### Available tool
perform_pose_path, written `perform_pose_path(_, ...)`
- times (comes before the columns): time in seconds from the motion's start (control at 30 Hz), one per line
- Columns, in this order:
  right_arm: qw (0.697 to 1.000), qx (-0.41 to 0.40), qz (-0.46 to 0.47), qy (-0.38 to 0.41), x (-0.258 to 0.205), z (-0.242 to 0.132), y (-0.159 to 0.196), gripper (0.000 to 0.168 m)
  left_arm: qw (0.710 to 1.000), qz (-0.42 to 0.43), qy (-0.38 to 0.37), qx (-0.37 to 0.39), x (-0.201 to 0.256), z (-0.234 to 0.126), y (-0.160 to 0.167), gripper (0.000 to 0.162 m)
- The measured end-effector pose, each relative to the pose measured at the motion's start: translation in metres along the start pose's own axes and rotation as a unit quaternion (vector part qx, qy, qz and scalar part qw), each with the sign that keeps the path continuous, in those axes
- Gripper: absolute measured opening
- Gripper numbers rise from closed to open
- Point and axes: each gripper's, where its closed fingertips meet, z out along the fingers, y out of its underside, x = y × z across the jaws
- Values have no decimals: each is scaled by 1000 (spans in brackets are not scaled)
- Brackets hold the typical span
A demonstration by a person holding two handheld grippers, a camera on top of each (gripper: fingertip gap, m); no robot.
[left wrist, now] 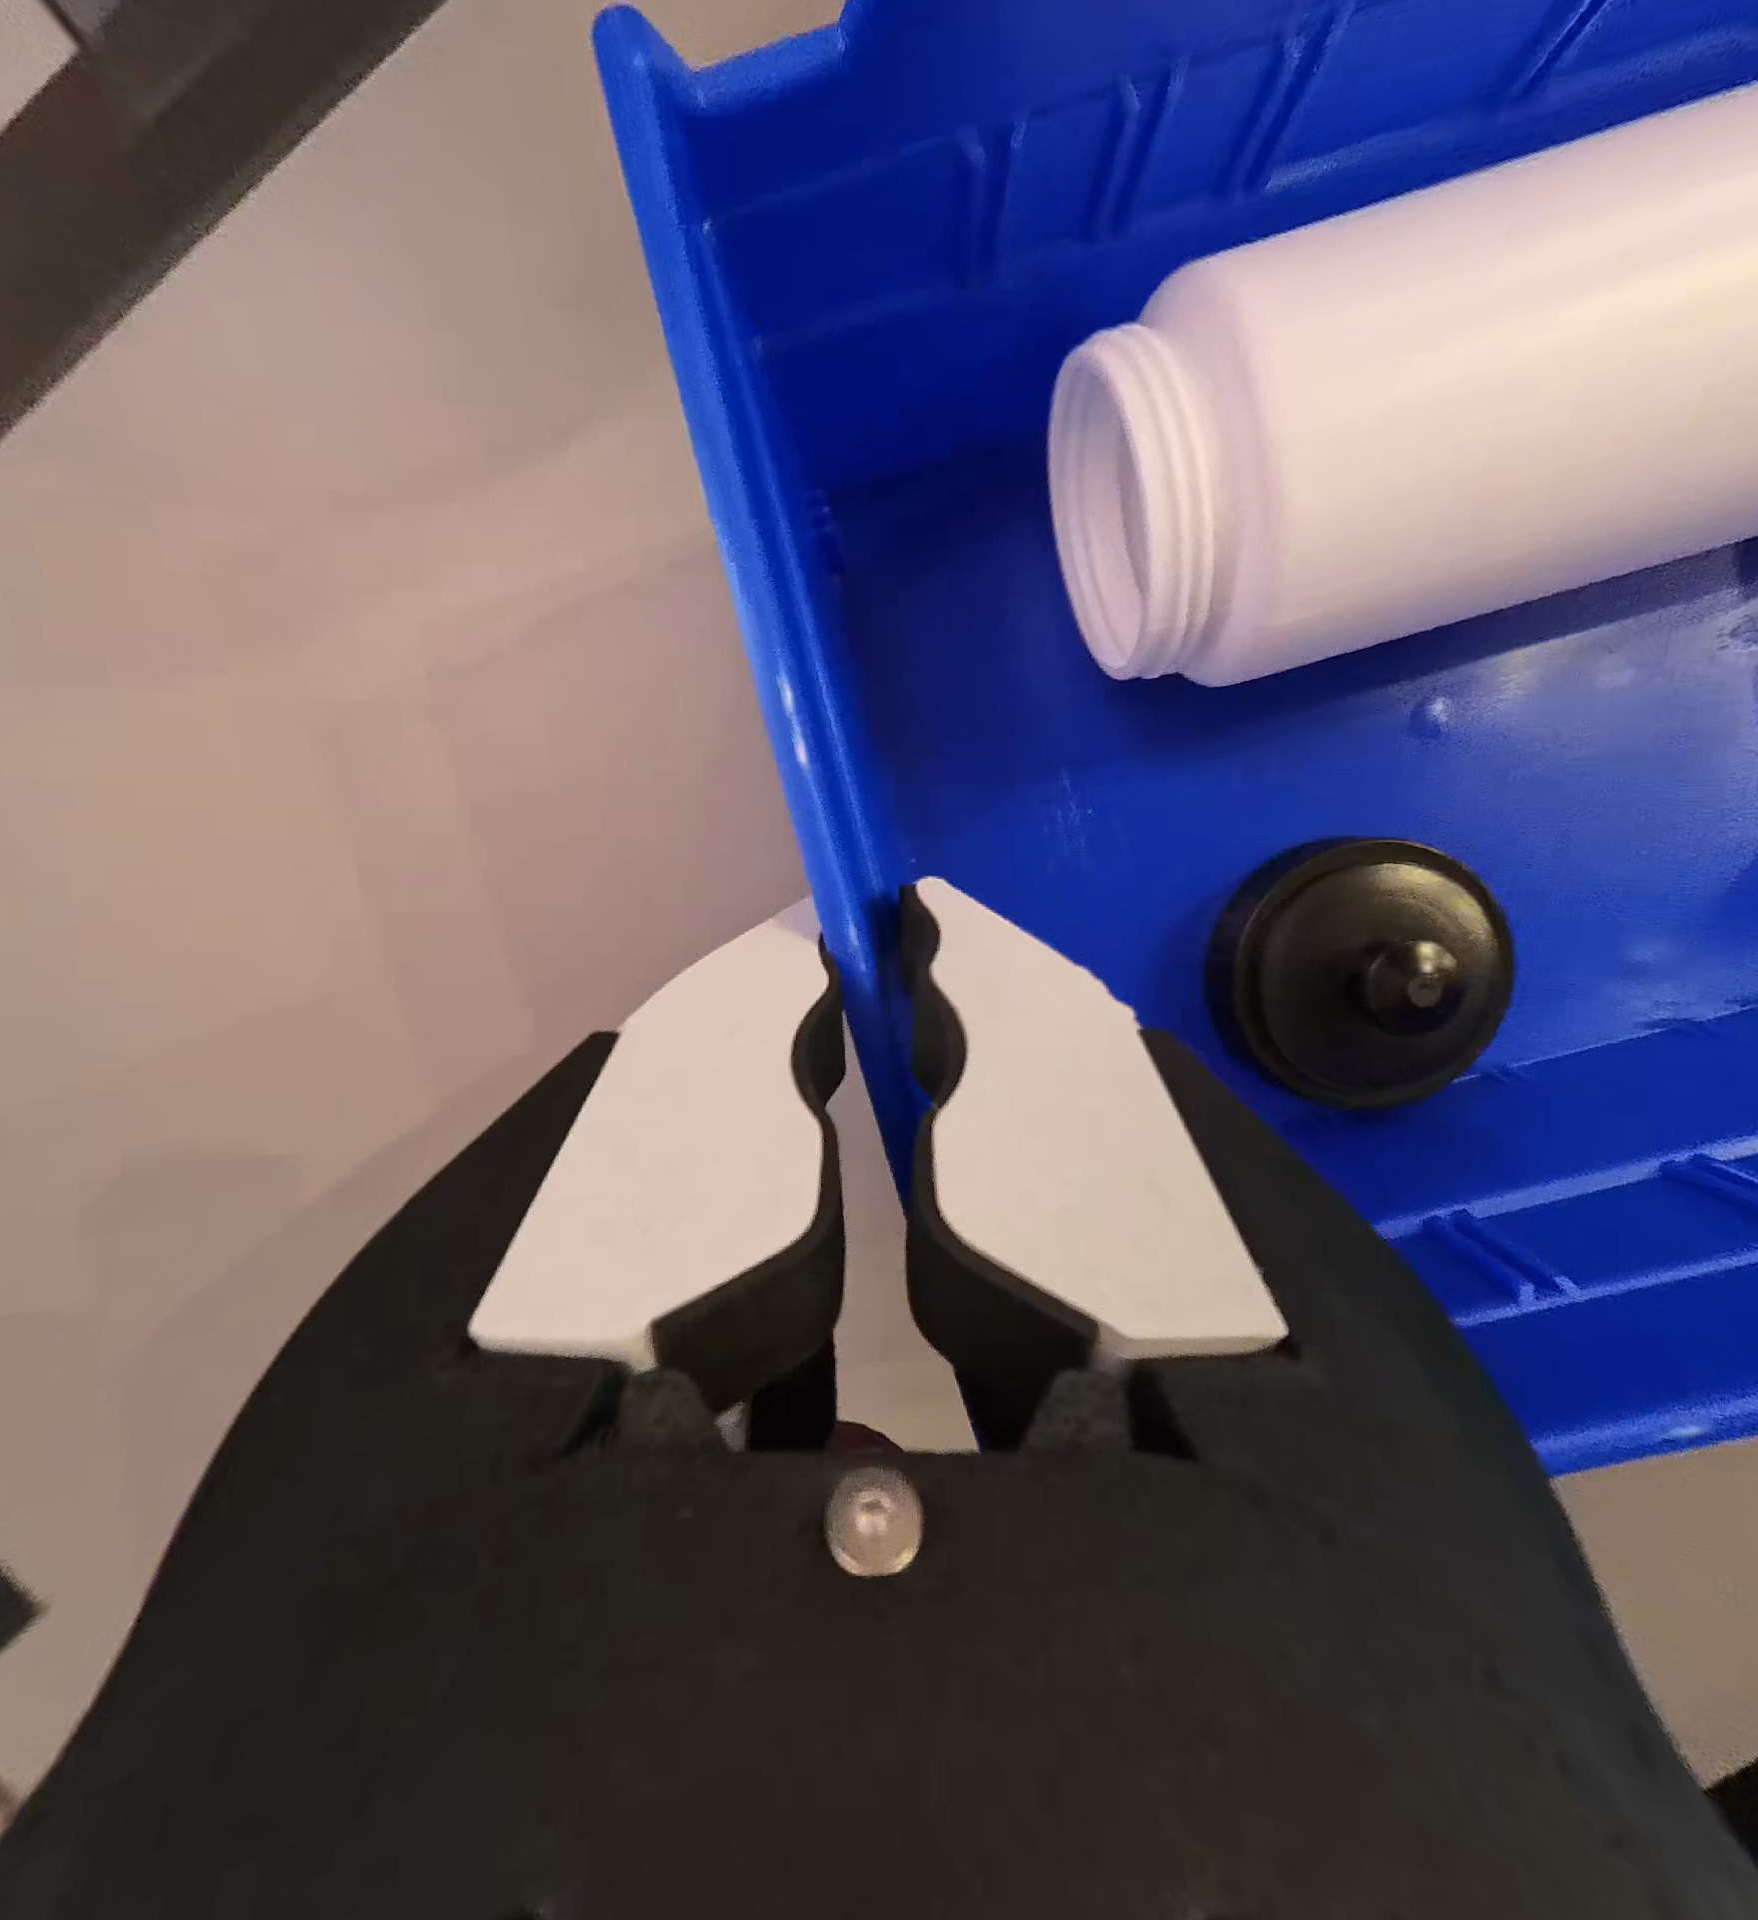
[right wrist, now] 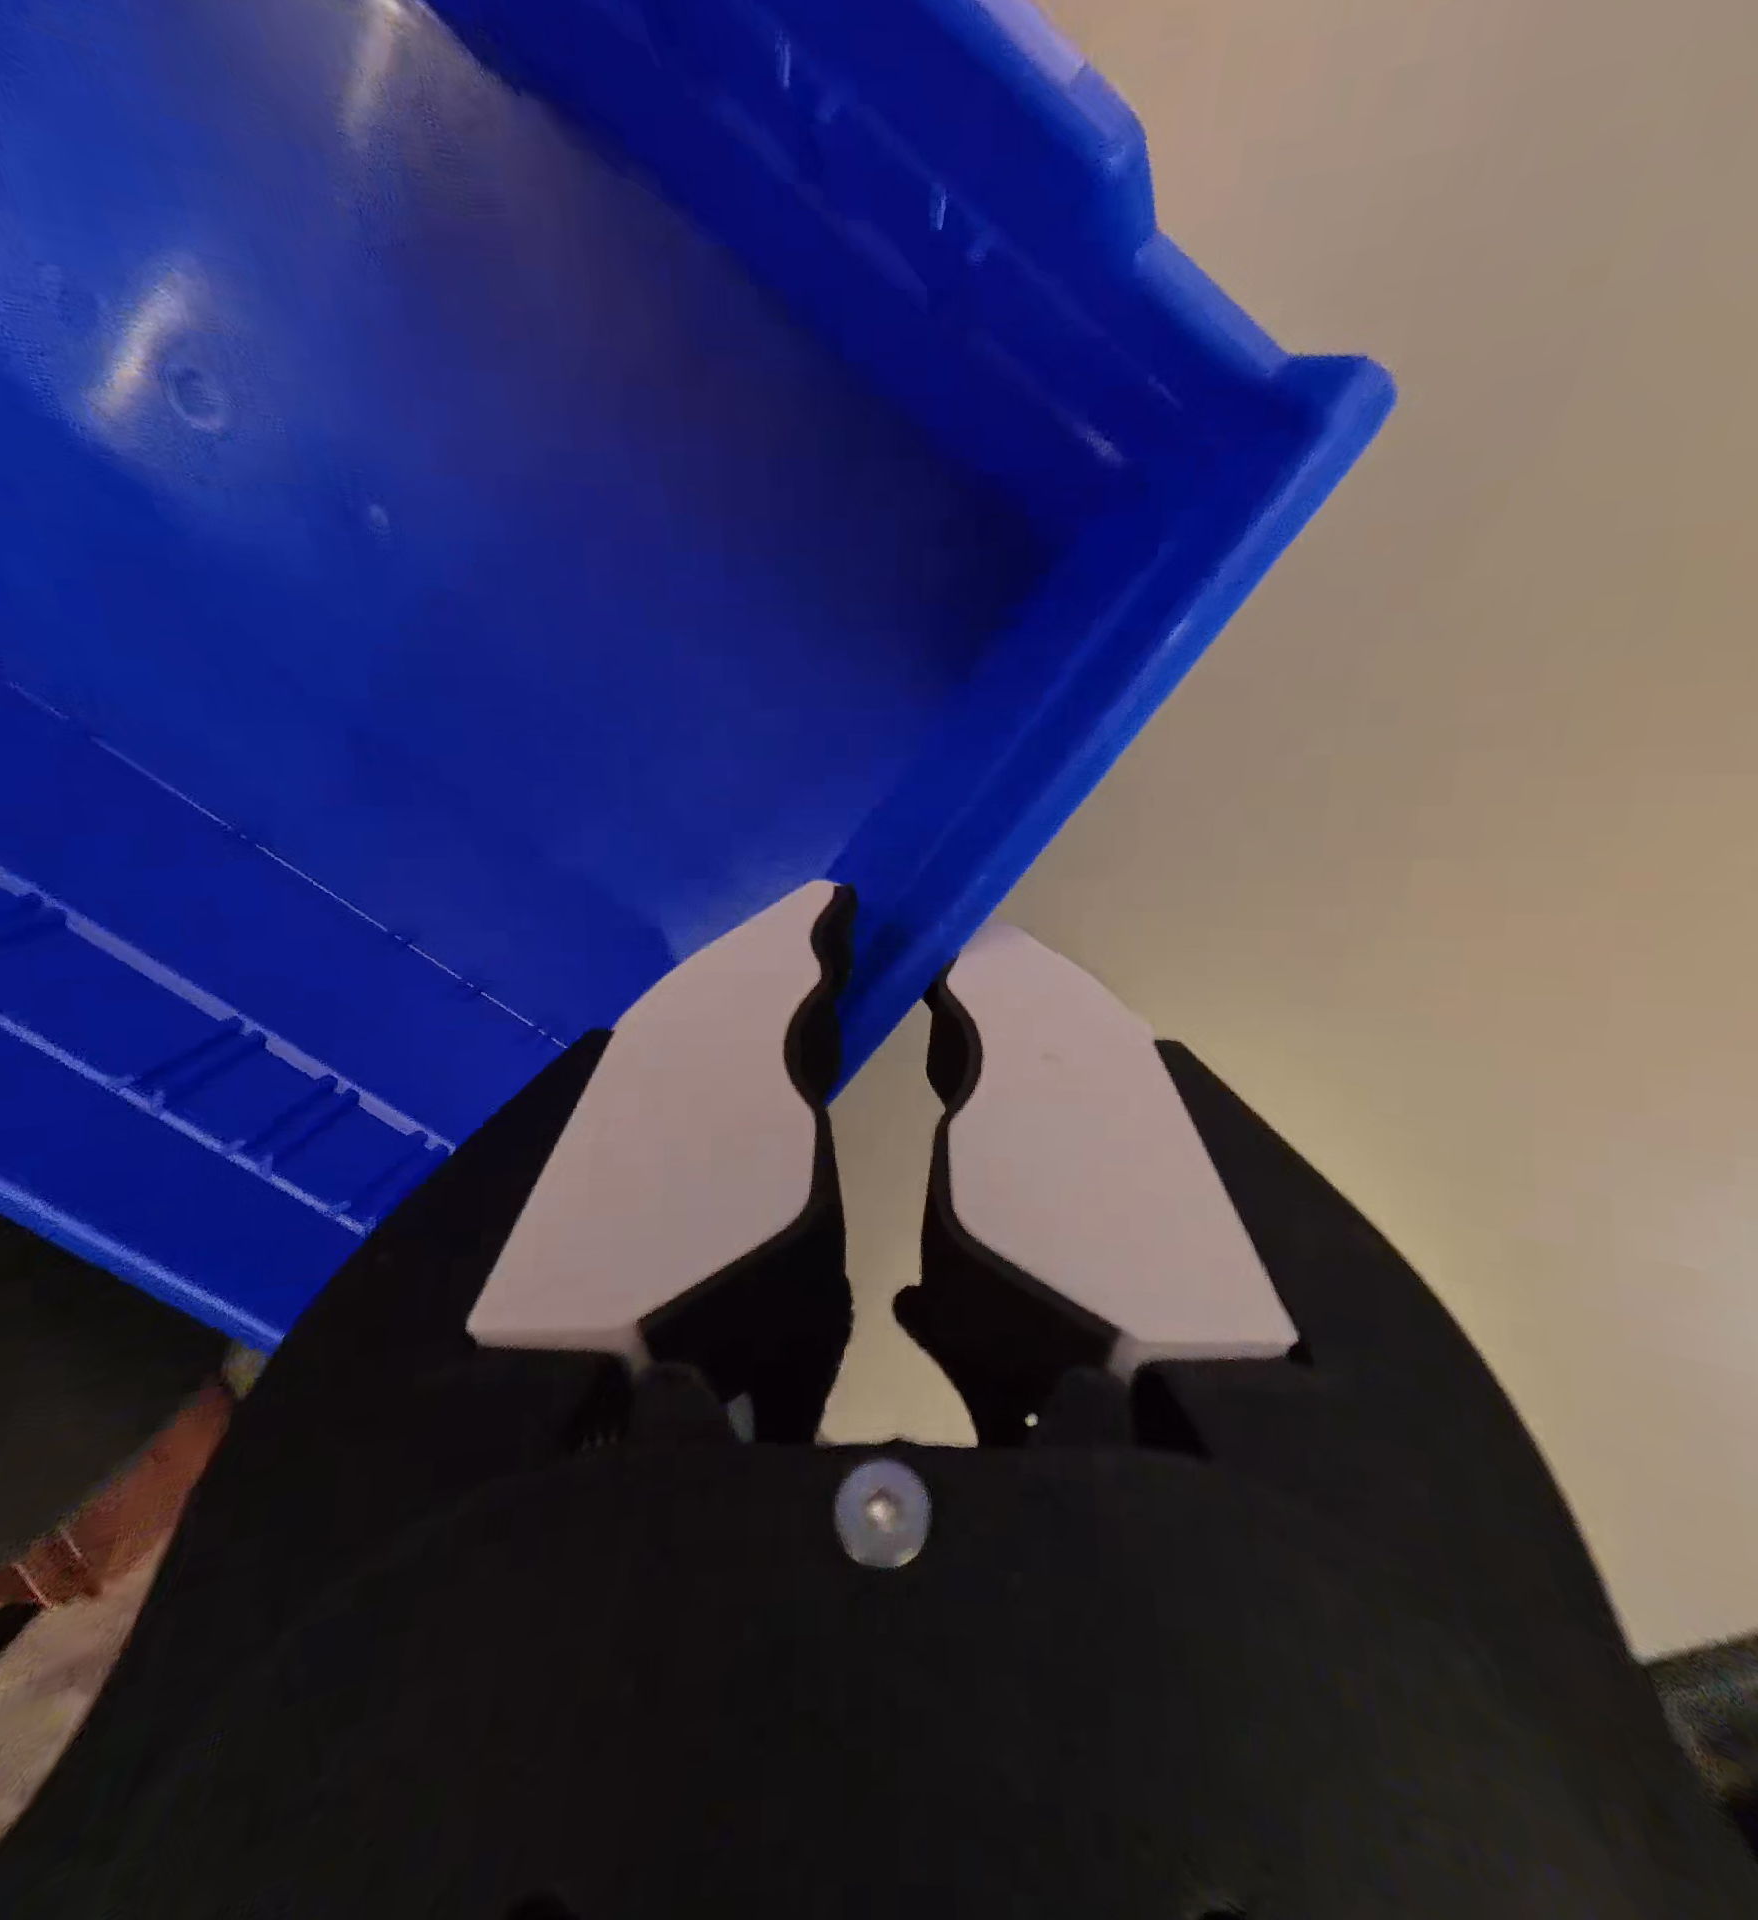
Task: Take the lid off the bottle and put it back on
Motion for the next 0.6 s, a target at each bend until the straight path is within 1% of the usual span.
perform_pose_path(0.13,999,-42,-23,7,60,-6,2,12,997,71,-12,-32,-39,-3,10,12)
perform_pose_path(0.27,995,-89,-36,36,129,-10,-5,12,990,127,-20,-57,-69,0,5,15)
perform_pose_path(0.43,984,-148,-53,82,212,-13,-27,13,979,172,-63,-88,-105,14,-19,20)
perform_pose_path(0.6,970,-191,-71,134,281,-12,-64,16,968,210,-95,-98,-135,32,-52,25)
